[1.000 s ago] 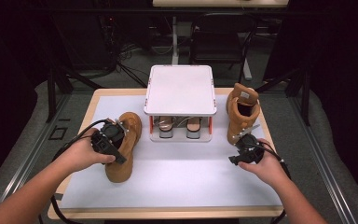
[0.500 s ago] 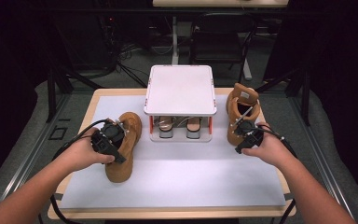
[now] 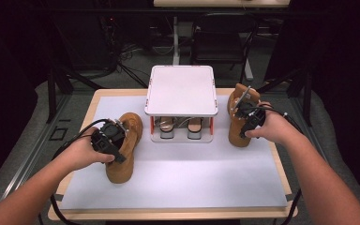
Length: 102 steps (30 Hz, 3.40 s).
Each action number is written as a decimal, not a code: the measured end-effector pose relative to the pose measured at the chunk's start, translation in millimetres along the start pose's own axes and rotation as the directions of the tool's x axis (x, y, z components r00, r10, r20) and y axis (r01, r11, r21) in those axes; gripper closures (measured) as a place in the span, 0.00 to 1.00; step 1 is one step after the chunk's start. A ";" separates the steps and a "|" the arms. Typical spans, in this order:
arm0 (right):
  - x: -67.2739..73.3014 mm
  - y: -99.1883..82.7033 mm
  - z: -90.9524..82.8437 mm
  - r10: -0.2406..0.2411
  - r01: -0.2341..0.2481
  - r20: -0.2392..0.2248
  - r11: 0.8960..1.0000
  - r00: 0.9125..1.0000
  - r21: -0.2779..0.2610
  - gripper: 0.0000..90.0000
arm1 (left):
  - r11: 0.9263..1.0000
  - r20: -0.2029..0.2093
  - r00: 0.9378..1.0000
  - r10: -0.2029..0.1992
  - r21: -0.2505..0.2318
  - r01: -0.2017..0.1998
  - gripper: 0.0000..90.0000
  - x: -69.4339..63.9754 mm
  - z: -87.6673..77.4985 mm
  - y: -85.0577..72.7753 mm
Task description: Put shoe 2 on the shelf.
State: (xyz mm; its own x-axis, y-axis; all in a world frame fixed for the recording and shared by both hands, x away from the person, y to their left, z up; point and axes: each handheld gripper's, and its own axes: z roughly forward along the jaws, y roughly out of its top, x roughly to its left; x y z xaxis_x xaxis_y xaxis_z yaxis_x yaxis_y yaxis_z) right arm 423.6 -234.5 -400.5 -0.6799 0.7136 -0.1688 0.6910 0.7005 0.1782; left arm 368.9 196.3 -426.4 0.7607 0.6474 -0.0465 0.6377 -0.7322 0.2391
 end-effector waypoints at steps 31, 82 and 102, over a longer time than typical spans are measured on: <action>-40.6 38.4 13.6 0.048 -0.048 0.011 0.998 0.999 0.032 0.52 | 0.999 0.019 1.000 0.005 0.032 -0.005 0.59 1.6 8.6 3.8; 37.2 -23.0 9.1 -0.208 0.215 -0.110 0.974 0.972 0.065 0.82 | 1.000 0.005 1.000 -0.007 0.013 0.007 0.59 0.1 -2.0 3.6; 67.6 -40.0 0.8 -0.268 0.276 -0.114 0.959 0.957 0.063 0.82 | 1.000 -0.001 1.000 -0.016 0.006 0.016 0.59 0.9 -5.1 0.7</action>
State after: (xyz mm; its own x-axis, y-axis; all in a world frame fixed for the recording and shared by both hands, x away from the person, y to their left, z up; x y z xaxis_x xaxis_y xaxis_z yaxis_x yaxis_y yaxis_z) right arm 350.2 -214.3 -419.8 -0.8637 0.4942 -0.0990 0.4902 0.8693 0.0630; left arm 369.4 197.5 -421.3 0.7505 0.6591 -0.0492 0.6504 -0.7233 0.2321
